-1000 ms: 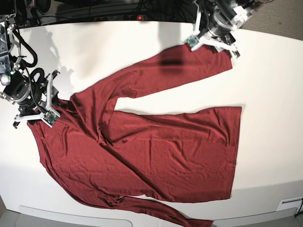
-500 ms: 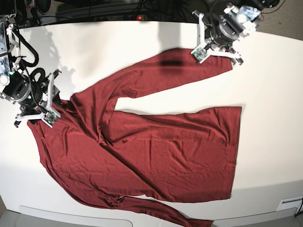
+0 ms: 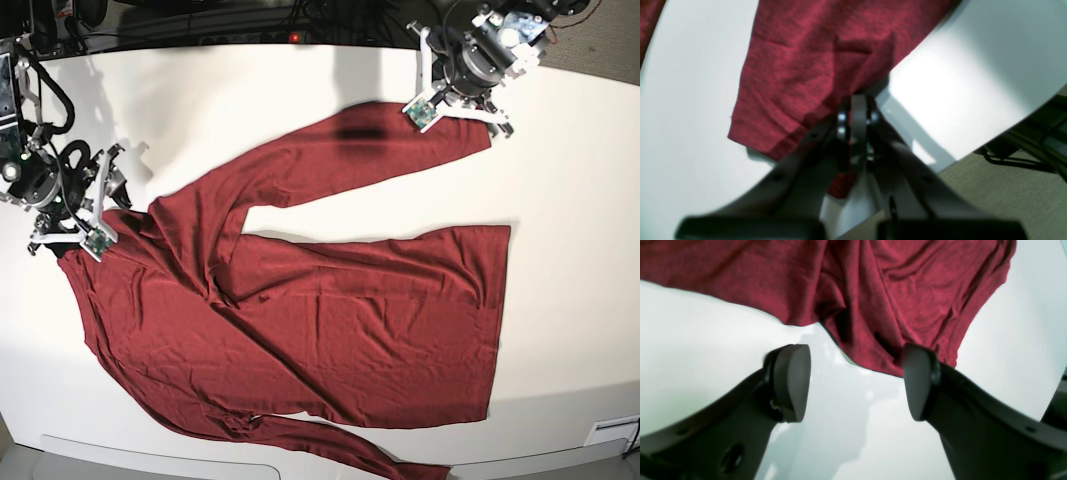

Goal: Fold the T-shirt properly
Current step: 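Move the left gripper to the sleeve cuff and grasp it, then grasp the shirt's shoulder corner with the right gripper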

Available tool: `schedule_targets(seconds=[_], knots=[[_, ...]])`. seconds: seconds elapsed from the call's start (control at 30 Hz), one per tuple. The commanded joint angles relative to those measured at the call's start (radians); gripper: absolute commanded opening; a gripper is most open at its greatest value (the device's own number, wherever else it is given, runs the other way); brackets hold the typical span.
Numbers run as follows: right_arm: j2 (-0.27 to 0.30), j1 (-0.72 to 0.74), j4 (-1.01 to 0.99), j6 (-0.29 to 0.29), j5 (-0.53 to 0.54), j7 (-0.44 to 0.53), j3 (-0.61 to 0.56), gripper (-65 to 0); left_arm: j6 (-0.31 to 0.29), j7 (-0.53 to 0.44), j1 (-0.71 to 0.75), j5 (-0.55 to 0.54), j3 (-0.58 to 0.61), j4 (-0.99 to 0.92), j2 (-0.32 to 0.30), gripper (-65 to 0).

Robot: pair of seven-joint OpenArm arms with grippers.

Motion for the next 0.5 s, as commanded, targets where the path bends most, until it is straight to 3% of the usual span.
schedule_targets(seconds=[0.0,0.23,0.47], knots=[[0.018,0.014,0.002,-0.006,-0.008,0.029,0.011,-22.8,-0.008,0.09,0.013,0.015,0.001,-0.028,-0.014,-65.0],[-0.029,0.014,-0.057,-0.006,-0.007,0.066,-0.021,-22.9,-0.008,0.09,0.013,0.015,0.001,-0.028,-0.014,-65.0],[-0.131,0.058,-0.145,-0.006,-0.033,0.097,-0.041,-23.0,-0.008,0.09,0.011,0.015,0.001,-0.027,-0.014,-65.0]])
